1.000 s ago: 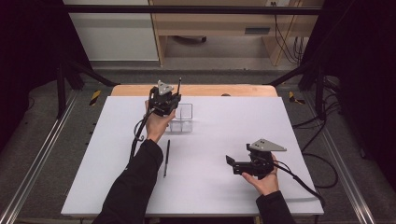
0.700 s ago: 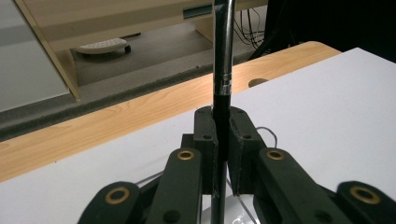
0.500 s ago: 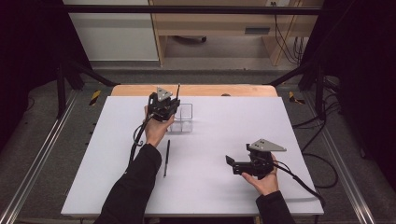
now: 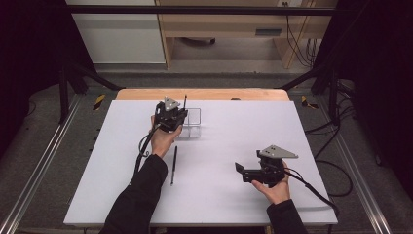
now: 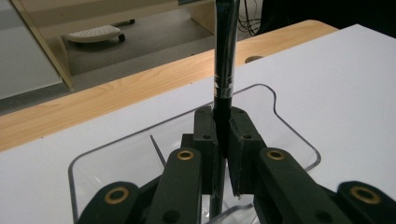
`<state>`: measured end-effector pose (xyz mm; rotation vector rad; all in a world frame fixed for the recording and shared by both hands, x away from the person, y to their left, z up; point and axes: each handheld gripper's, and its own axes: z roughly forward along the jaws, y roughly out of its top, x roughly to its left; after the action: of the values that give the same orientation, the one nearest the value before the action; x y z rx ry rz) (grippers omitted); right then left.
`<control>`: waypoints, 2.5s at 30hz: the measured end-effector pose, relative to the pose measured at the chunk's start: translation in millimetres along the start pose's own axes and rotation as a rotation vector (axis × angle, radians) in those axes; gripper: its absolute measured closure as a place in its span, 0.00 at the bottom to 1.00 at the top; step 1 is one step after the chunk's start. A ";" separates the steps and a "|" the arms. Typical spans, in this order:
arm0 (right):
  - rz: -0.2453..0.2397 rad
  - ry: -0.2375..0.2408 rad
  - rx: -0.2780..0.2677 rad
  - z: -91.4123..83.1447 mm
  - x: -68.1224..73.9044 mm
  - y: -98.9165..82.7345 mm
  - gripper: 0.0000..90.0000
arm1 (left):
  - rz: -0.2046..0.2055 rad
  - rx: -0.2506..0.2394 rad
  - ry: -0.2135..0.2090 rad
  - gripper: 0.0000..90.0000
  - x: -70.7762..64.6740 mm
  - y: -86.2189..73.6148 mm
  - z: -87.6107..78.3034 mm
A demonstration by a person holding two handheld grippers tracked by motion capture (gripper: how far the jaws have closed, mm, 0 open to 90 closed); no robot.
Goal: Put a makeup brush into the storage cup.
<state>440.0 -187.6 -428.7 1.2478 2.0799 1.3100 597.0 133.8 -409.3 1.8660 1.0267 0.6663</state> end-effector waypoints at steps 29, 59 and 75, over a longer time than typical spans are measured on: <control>0.002 -0.002 -0.025 -4.4 -0.7 2.1 0.07 | 0.035 -0.037 -0.092 0.43 -11.8 -0.8 -61.7; -0.003 -0.016 -0.036 -9.6 -2.9 4.5 0.07 | 0.014 -0.040 -0.108 0.21 -15.2 -43.4 -127.2; -0.006 -0.017 -0.029 -10.3 -3.6 4.4 0.06 | 0.004 -0.013 -0.072 0.18 -10.7 -67.9 -146.0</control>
<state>436.8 -195.1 -420.4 1.2350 2.0444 1.3179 453.5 207.2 -401.1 1.8678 0.9699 0.6029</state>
